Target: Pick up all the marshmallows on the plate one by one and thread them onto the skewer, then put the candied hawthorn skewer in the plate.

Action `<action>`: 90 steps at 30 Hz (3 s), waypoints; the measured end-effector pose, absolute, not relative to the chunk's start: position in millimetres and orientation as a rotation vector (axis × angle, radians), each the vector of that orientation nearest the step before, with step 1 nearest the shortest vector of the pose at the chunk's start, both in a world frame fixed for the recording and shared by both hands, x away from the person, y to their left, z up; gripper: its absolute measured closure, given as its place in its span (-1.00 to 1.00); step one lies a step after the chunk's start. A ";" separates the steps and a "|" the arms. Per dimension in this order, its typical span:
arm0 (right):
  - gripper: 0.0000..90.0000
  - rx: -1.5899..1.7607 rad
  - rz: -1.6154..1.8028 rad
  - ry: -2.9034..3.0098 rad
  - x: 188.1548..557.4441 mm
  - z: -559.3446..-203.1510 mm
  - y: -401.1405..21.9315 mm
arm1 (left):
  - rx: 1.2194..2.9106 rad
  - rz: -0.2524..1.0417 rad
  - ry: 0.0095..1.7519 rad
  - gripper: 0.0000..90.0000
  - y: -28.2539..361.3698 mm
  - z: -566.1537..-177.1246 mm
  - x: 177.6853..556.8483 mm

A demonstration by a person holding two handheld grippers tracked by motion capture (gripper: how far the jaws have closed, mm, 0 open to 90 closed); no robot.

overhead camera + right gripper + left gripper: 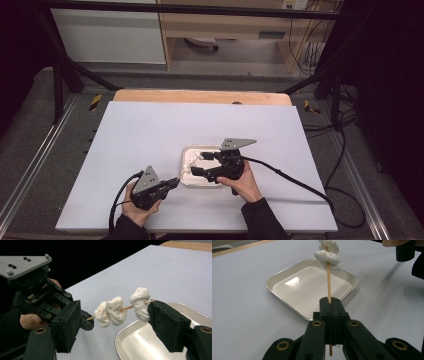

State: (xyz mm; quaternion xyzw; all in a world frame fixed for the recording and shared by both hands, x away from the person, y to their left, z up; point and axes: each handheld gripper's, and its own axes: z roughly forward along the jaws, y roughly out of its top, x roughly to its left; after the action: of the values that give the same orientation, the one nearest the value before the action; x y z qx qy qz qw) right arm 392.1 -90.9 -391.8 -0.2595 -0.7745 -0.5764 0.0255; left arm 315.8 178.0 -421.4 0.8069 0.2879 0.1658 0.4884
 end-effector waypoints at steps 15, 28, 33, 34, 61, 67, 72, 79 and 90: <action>-0.56 -0.806 -1.777 -2.441 391.2 -395.5 -89.7 | 1.934 0.429 0.654 0.99 178.0 -416.6 309.9; -0.73 -0.987 -1.720 -2.509 396.9 -394.5 -110.2 | 1.879 0.446 0.676 0.99 194.4 -413.8 315.3; -0.81 -0.896 -1.684 -2.578 390.9 -397.2 -109.9 | 1.887 0.451 0.700 0.99 194.8 -413.6 314.9; -0.83 -0.896 -1.680 -2.592 390.9 -397.3 -110.1 | 1.886 0.451 0.701 0.99 194.8 -413.3 314.7; -0.98 -1.222 -1.456 -2.768 375.1 -434.7 -211.0 | 1.984 0.331 0.796 0.98 186.7 -400.2 337.1; -0.98 -1.267 -1.454 -2.772 369.3 -439.5 -228.7 | 2.003 0.346 0.816 0.98 179.9 -389.2 347.3; -0.99 -1.297 -1.450 -2.776 365.3 -443.1 -239.6 | 2.022 0.332 0.835 0.98 171.5 -385.3 356.6; -0.99 -1.314 -1.417 -2.783 362.6 -449.2 -246.7 | 2.066 0.302 0.852 0.97 154.4 -392.2 371.3; -0.98 -1.327 -1.406 -2.790 358.9 -454.3 -255.0 | 2.140 0.273 0.901 0.97 128.8 -408.0 385.2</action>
State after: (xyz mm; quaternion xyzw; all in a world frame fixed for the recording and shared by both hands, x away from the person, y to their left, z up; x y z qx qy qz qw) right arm 358.9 -255.0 -454.3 -0.3880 -0.8154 -0.4108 -0.1261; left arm 385.2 128.8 -408.0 0.8425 0.3547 0.1075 0.3909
